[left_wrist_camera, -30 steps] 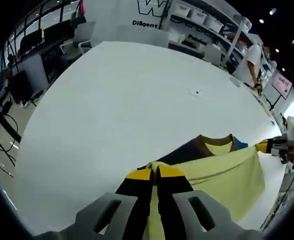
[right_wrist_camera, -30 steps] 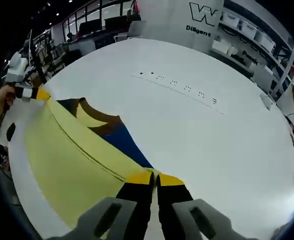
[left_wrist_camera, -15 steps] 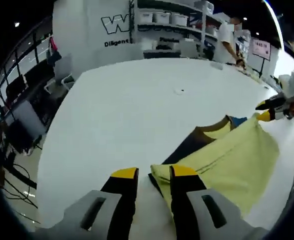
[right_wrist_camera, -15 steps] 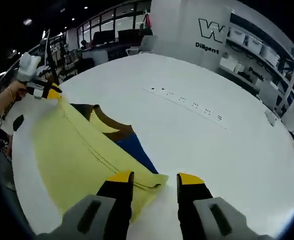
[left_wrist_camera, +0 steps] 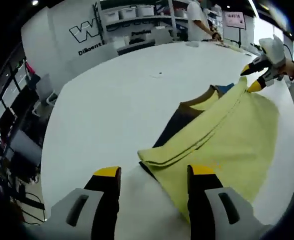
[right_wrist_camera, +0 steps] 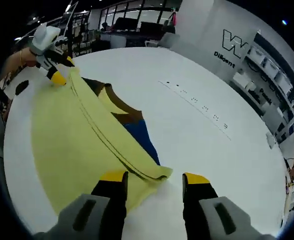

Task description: Fold the garment on the visible template until the final outline fits inside the template.

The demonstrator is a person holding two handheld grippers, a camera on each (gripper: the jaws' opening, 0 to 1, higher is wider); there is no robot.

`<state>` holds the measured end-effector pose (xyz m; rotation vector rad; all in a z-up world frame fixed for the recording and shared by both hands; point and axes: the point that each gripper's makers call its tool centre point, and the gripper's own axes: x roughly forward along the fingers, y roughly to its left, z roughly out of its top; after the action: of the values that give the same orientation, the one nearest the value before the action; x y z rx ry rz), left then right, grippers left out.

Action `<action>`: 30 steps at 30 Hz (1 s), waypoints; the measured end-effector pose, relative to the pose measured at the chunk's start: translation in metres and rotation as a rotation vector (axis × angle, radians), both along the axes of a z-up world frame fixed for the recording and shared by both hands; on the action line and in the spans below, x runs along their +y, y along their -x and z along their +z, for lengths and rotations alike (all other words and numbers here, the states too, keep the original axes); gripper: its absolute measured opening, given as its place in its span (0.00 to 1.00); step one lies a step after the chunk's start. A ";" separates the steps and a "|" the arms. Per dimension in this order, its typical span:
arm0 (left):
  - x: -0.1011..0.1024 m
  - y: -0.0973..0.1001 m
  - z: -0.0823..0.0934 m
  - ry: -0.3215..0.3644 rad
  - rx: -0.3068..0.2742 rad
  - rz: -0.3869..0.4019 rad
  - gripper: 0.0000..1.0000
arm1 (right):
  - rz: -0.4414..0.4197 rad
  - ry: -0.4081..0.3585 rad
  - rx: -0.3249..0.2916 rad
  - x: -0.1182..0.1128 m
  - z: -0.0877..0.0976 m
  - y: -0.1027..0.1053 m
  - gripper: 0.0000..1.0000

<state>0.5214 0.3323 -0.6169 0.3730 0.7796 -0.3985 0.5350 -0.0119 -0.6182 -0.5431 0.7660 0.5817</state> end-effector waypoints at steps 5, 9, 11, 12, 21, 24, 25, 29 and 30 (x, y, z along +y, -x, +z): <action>0.003 -0.009 -0.005 -0.001 0.006 0.027 0.49 | -0.030 -0.027 0.002 -0.003 -0.002 -0.007 0.39; 0.011 -0.024 -0.004 0.053 -0.019 0.134 0.47 | -0.089 -0.063 -0.004 -0.004 -0.004 -0.018 0.38; 0.016 -0.029 -0.002 0.117 -0.017 0.232 0.46 | -0.117 -0.083 -0.014 -0.005 -0.003 -0.024 0.37; 0.017 -0.030 -0.002 0.134 -0.017 0.247 0.47 | -0.135 -0.094 -0.015 -0.005 -0.003 -0.025 0.37; 0.031 -0.035 -0.004 0.197 -0.016 0.388 0.45 | -0.370 -0.145 -0.026 -0.032 0.000 -0.044 0.36; 0.031 -0.030 -0.006 0.196 0.000 0.399 0.44 | -0.372 -0.171 -0.019 -0.031 0.002 -0.040 0.37; 0.031 -0.028 -0.004 0.201 -0.001 0.399 0.44 | -0.369 -0.182 -0.015 -0.029 0.003 -0.037 0.37; 0.030 -0.024 0.001 0.221 0.003 0.399 0.44 | -0.400 -0.261 0.012 -0.024 0.003 -0.031 0.41; 0.029 -0.023 0.003 0.230 0.003 0.402 0.44 | -0.399 -0.255 0.013 -0.025 0.004 -0.029 0.41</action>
<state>0.5440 0.3614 -0.6135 -0.0034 0.7806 -0.1078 0.5636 -0.0370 -0.6145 -0.1431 0.7734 0.3051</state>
